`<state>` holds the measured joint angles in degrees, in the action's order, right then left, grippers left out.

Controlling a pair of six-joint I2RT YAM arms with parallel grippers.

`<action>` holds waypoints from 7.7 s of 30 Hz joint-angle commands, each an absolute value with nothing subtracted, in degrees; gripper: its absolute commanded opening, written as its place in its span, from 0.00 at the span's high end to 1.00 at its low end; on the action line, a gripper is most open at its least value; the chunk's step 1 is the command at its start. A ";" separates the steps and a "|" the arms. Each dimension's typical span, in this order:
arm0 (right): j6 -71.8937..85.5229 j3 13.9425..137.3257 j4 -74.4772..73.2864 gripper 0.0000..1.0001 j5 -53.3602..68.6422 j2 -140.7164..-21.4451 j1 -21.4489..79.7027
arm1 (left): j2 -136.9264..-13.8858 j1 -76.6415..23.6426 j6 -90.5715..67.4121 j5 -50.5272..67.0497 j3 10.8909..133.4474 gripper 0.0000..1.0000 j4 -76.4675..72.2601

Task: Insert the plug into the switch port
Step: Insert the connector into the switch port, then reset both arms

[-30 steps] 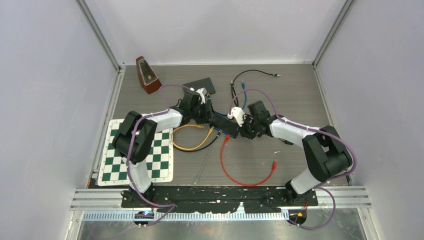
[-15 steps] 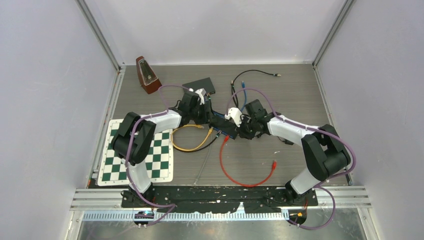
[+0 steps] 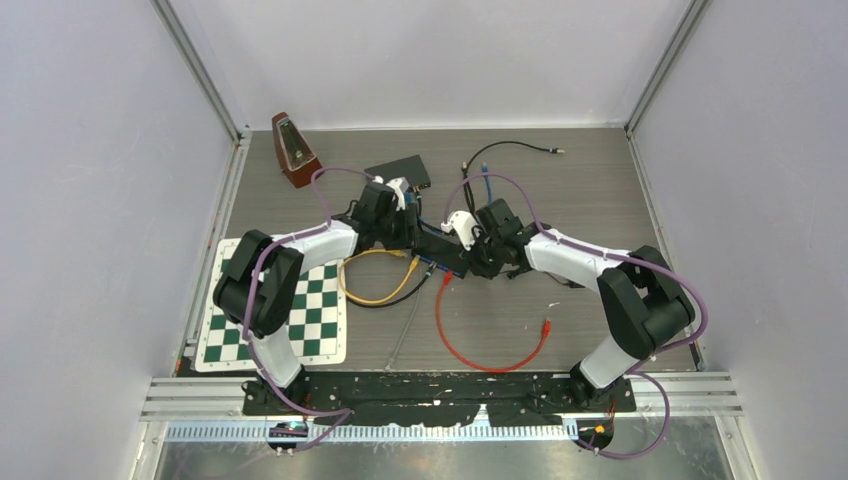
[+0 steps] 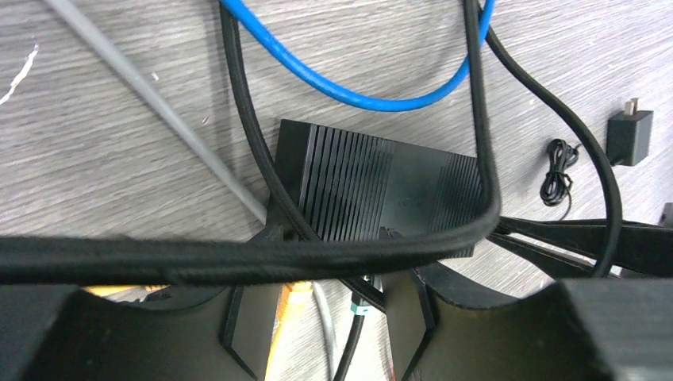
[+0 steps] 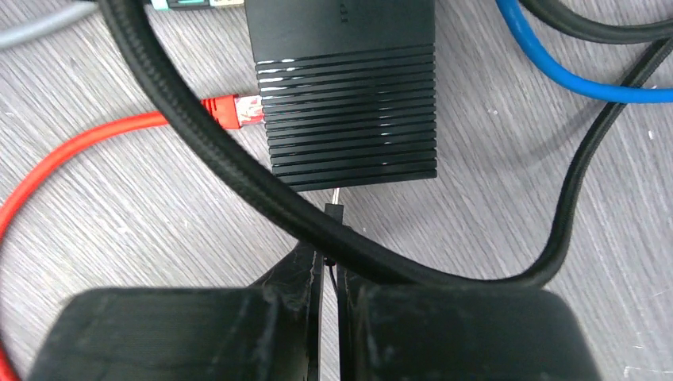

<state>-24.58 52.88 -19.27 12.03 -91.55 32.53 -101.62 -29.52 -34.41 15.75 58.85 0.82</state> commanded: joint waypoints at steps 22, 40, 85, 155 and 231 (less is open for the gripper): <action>-3.63 41.45 16.62 0.95 8.98 -89.68 35.95 | -106.89 -27.42 -17.49 16.50 70.66 0.54 15.61; -4.00 37.90 25.92 0.95 16.35 -91.01 35.94 | -109.59 -27.42 -9.47 20.63 73.94 0.51 15.86; -9.91 40.30 17.00 0.95 8.56 -87.39 35.88 | -111.67 -27.42 -8.18 24.87 74.81 0.51 15.29; -29.76 43.34 37.07 0.95 15.42 -88.14 37.46 | -112.89 -34.99 -10.34 45.06 72.82 0.59 12.99; 17.29 53.99 -32.46 0.05 -14.23 -36.01 32.79 | -54.76 -34.27 -14.05 3.42 66.80 0.00 28.72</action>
